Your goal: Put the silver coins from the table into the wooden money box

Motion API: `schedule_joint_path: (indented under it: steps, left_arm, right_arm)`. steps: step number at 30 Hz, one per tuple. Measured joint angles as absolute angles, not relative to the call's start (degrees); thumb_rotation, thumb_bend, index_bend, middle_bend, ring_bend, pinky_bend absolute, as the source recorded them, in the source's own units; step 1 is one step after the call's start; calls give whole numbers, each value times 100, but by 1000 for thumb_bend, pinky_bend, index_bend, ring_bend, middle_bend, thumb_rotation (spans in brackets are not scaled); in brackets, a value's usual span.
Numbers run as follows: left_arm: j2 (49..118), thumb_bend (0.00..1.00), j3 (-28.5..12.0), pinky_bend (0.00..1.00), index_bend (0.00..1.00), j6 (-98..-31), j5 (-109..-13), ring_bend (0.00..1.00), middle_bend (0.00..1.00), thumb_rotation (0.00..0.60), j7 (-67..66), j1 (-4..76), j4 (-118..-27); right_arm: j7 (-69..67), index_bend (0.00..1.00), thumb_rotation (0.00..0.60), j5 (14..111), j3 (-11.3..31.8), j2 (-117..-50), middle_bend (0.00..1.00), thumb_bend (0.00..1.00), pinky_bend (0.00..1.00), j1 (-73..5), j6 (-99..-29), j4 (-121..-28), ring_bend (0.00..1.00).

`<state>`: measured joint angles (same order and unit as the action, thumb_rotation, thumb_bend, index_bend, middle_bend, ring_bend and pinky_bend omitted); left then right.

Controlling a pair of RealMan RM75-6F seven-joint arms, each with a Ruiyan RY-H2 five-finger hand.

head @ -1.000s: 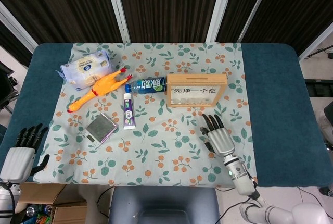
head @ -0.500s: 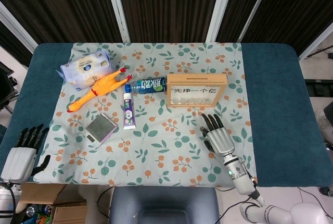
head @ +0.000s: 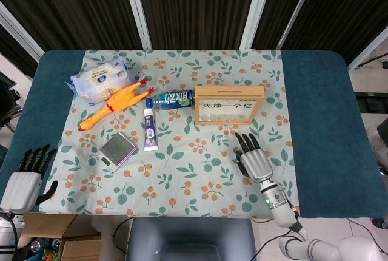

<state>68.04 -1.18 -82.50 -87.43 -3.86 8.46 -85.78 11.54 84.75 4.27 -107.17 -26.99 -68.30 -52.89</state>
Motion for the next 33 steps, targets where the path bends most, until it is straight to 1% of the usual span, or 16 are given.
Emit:
schedule_joint_path:
  steps: [10,15,19,22,25,26,30,32,33]
  left_arm:
    - [6801,375,-114,0,0,-8240,-8717,0,0,600,-392,836,-8579]
    - [6787,374,-119,0,0,-8275,-8726,0,0,600,-384,824,-8596]
    - [6772,374,-119,0,0,-8303,-8733,0,0,600,-362,808,-8602]
    - [6770,374,-118,0,0,-8311,-8742,0,0,600,-354,805,-8610]
    - [6766,374,-118,0,0,-8314,-8756,0,0,600,-351,809,-8625]
    - [6766,375,-119,0,0,-8316,-8762,0,0,600,-351,811,-8627]
    - [6752,375,-119,0,0,-8337,-8785,0,0,600,-342,810,-8637]
    - [6742,374,-119,0,0,-8342,-8784,0,0,600,-322,806,-8636]
    - [6736,374,-119,0,0,-8342,-8782,0,0,600,-317,804,-8632]
  right_arm:
    - [1110,692,600,8536,453,-10653,106,606,0,-2677,-7021,-5369,0]
    - [1028,705,600,8708,539,-10437,106,607,0,-2665,-7482,-5745,0]
    - [1045,710,600,8860,708,-10130,108,607,0,-2675,-7894,-6335,0]
    - [1146,724,600,8954,903,-9830,114,606,0,-2703,-8153,-6924,0]
    - [1325,733,600,8998,1218,-9508,117,606,0,-2775,-8347,-7554,0]
    - [1411,734,600,8978,1382,-9389,118,606,0,-2821,-8378,-7778,0]
    - [1676,746,600,8649,1940,-9172,127,607,0,-3014,-8291,-8176,0]
    - [1867,754,600,8272,2209,-9127,131,607,0,-3170,-8106,-8257,0]
    - [1930,754,600,8168,2260,-9121,131,606,0,-3217,-8046,-8261,0]
